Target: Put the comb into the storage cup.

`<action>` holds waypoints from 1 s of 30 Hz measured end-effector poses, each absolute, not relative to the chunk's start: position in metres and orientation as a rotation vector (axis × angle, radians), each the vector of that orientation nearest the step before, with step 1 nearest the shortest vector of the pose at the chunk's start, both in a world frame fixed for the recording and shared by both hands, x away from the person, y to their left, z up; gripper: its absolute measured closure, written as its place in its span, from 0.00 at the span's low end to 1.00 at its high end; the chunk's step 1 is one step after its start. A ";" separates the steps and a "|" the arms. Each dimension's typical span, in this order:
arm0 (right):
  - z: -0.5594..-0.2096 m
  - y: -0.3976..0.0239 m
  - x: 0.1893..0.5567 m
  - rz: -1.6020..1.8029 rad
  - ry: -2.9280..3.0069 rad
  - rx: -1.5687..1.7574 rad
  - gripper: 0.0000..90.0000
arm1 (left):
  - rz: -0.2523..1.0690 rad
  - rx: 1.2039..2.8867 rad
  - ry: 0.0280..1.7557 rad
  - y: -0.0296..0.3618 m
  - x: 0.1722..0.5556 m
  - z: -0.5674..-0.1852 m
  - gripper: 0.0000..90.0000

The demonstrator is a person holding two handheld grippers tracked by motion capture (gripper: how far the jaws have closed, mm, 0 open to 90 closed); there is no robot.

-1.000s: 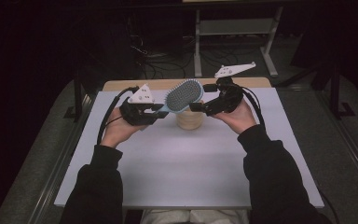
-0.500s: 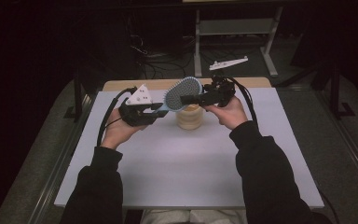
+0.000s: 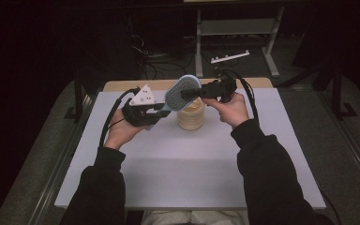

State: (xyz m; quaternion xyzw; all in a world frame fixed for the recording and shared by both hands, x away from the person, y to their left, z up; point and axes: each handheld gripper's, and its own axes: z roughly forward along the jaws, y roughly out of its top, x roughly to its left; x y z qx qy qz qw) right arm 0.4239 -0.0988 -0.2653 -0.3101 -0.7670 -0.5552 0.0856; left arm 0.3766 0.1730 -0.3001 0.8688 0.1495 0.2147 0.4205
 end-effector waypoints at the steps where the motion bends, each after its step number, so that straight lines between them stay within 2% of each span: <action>1: -0.264 -0.098 0.423 -1.653 -2.299 -0.921 0.59 | 0.537 2.176 0.376 0.173 0.377 -0.300 0.79; 11: -0.239 -0.081 0.415 -1.626 -2.491 -0.877 0.61 | 0.485 2.104 0.415 0.179 0.381 -0.301 0.79; 15: -0.230 -0.074 0.415 -1.623 -2.528 -0.861 0.61 | 0.465 2.046 0.438 0.186 0.383 -0.300 0.76; 27: -0.201 -0.062 0.416 -1.648 -2.614 -0.825 0.61 | 0.449 1.891 0.527 0.205 0.384 -0.301 0.47; 30: -0.195 -0.061 0.416 -1.642 -2.640 -0.818 0.60 | 0.467 1.859 0.548 0.209 0.383 -0.300 0.36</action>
